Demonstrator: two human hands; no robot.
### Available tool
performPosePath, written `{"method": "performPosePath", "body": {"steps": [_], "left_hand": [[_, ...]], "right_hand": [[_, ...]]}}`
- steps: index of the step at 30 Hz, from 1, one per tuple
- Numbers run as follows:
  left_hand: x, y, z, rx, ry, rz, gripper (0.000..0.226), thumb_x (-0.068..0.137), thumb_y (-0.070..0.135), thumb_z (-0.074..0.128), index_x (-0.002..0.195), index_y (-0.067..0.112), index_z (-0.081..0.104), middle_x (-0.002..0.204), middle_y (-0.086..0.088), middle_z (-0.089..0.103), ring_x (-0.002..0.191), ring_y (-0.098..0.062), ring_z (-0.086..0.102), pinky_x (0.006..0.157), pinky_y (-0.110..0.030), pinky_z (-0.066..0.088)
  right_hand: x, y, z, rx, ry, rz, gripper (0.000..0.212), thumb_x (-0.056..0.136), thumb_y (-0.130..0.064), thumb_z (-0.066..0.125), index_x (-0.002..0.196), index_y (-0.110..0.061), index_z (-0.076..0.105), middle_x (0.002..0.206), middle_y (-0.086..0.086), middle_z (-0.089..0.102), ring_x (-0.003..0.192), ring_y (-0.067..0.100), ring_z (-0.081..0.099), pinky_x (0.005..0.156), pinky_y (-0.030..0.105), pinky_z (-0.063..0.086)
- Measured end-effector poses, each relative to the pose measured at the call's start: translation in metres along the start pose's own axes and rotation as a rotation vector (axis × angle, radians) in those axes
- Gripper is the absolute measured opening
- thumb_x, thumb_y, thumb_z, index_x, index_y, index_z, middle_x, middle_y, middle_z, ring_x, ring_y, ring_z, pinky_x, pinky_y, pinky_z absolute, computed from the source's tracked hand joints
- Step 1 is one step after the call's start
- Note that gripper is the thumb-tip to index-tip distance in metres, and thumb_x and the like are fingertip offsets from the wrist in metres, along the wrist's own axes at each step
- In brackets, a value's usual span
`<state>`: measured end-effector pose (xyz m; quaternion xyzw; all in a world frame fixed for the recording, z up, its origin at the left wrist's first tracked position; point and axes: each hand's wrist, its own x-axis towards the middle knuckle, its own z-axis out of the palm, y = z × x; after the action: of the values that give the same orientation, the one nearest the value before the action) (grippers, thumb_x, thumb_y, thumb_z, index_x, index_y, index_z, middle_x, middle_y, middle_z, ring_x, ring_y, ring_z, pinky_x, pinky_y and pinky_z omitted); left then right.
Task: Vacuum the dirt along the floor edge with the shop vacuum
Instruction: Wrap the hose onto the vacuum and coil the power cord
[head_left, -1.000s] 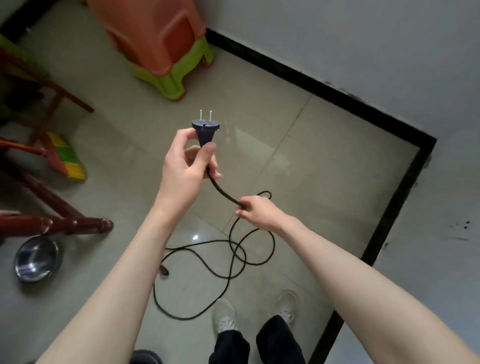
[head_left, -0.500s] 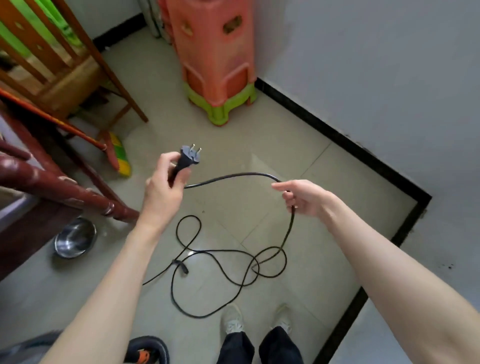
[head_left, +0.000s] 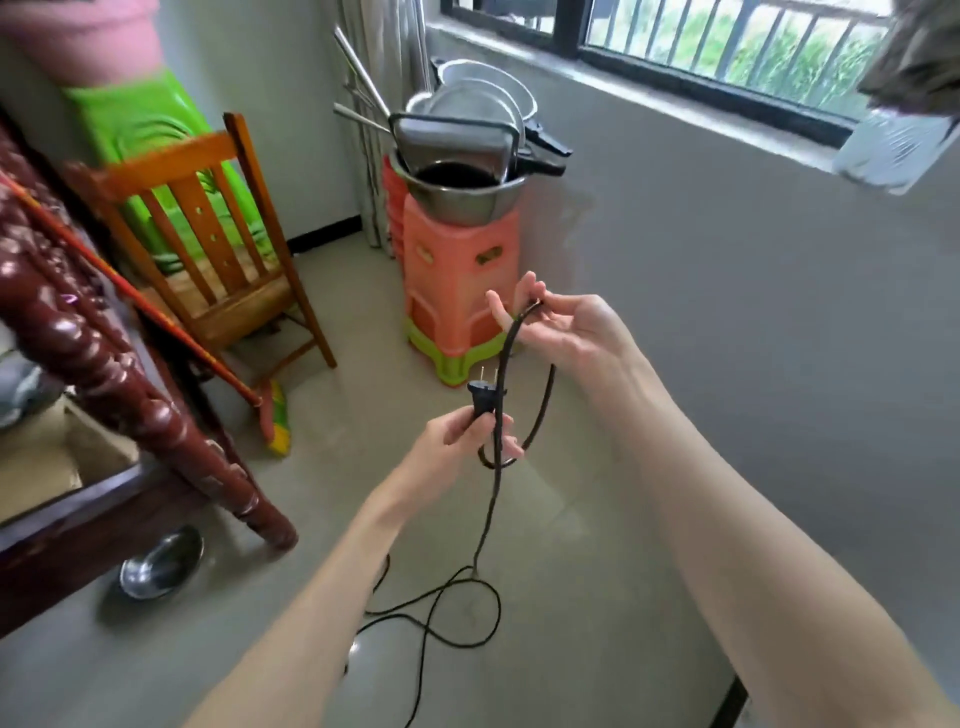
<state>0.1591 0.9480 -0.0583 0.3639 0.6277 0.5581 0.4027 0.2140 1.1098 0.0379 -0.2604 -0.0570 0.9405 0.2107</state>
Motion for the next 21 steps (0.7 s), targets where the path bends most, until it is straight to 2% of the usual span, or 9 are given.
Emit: {"method": "performPosePath", "body": {"steps": [3, 5, 8, 10, 13, 14, 16, 18, 21], "left_hand": [[-0.004, 0.024, 0.001, -0.176, 0.040, 0.047, 0.022, 0.092, 0.026, 0.045, 0.088, 0.007, 0.054, 0.056, 0.006, 0.051, 0.062, -0.015, 0.058, 0.082, -0.034, 0.050], [-0.002, 0.042, -0.004, -0.273, 0.141, 0.094, 0.021, 0.099, 0.017, 0.038, 0.082, 0.008, 0.048, 0.054, 0.008, 0.042, 0.054, -0.010, 0.046, 0.074, -0.032, 0.045], [-0.001, 0.074, -0.017, -0.418, 0.204, 0.133, 0.022, 0.102, 0.013, 0.032, 0.086, 0.009, 0.046, 0.057, 0.007, 0.039, 0.054, -0.010, 0.040, 0.070, -0.029, 0.042], [0.000, 0.095, -0.025, -0.487, 0.212, 0.164, 0.021, 0.103, 0.012, 0.031, 0.088, 0.009, 0.045, 0.057, 0.007, 0.039, 0.054, -0.010, 0.039, 0.069, -0.028, 0.042], [-0.002, 0.125, -0.030, -0.590, 0.212, 0.209, 0.024, 0.103, 0.013, 0.030, 0.084, 0.011, 0.044, 0.055, 0.006, 0.041, 0.050, -0.009, 0.039, 0.066, -0.026, 0.041], [-0.004, 0.134, -0.032, -0.627, 0.219, 0.219, 0.025, 0.103, 0.014, 0.030, 0.082, 0.012, 0.043, 0.055, 0.006, 0.040, 0.048, -0.008, 0.038, 0.065, -0.026, 0.041], [-0.009, 0.152, -0.039, -0.677, 0.245, 0.249, 0.027, 0.104, 0.017, 0.030, 0.079, 0.014, 0.041, 0.055, 0.006, 0.038, 0.046, -0.008, 0.036, 0.059, -0.024, 0.042], [-0.020, 0.167, -0.050, -0.710, 0.272, 0.275, 0.029, 0.104, 0.020, 0.030, 0.077, 0.015, 0.040, 0.055, 0.006, 0.036, 0.044, -0.007, 0.032, 0.049, -0.020, 0.039], [-0.042, 0.176, -0.071, -0.544, 0.333, 0.330, 0.032, 0.104, 0.020, 0.030, 0.073, 0.016, 0.036, 0.054, 0.008, 0.034, 0.043, -0.006, 0.027, 0.045, -0.018, 0.030]], "right_hand": [[-0.014, -0.001, 0.012, -0.168, 0.033, -0.104, 0.016, 0.101, -0.002, 0.036, 0.090, 0.001, 0.048, 0.085, 0.017, 0.054, 0.079, 0.029, 0.060, 0.083, 0.047, 0.049], [-0.023, 0.001, 0.003, -0.380, 0.063, -0.146, 0.027, 0.103, -0.014, 0.040, 0.082, 0.000, 0.052, 0.085, 0.017, 0.059, 0.079, 0.028, 0.062, 0.072, 0.039, 0.057], [-0.037, 0.017, -0.035, -0.658, 0.082, -0.138, 0.033, 0.102, -0.021, 0.043, 0.076, -0.005, 0.056, 0.066, 0.008, 0.066, 0.064, 0.018, 0.067, 0.055, 0.025, 0.058], [-0.040, 0.035, -0.062, -0.822, 0.021, -0.116, 0.026, 0.100, -0.017, 0.046, 0.079, -0.007, 0.059, 0.065, 0.003, 0.068, 0.064, 0.013, 0.067, 0.062, 0.023, 0.056], [-0.036, 0.070, -0.083, -1.324, -0.214, -0.019, 0.012, 0.096, -0.014, 0.056, 0.105, -0.017, 0.062, 0.098, -0.008, 0.068, 0.092, 0.002, 0.062, 0.084, 0.019, 0.046], [-0.033, 0.081, -0.084, -1.440, -0.306, 0.025, 0.014, 0.094, -0.012, 0.059, 0.107, -0.019, 0.061, 0.100, -0.009, 0.066, 0.093, 0.000, 0.060, 0.086, 0.017, 0.044], [-0.024, 0.099, -0.088, -1.649, -0.404, 0.070, 0.017, 0.093, -0.003, 0.058, 0.089, -0.018, 0.063, 0.080, -0.012, 0.068, 0.079, -0.002, 0.061, 0.083, 0.015, 0.045], [-0.014, 0.104, -0.097, -1.826, -0.327, 0.054, 0.028, 0.094, -0.004, 0.052, 0.071, -0.020, 0.060, 0.053, -0.017, 0.062, 0.058, -0.006, 0.057, 0.070, 0.015, 0.044], [-0.008, 0.086, -0.114, -1.789, 0.016, 0.022, 0.039, 0.096, -0.036, 0.055, 0.062, -0.018, 0.055, 0.045, -0.010, 0.056, 0.042, 0.000, 0.050, 0.054, 0.014, 0.038]]}}
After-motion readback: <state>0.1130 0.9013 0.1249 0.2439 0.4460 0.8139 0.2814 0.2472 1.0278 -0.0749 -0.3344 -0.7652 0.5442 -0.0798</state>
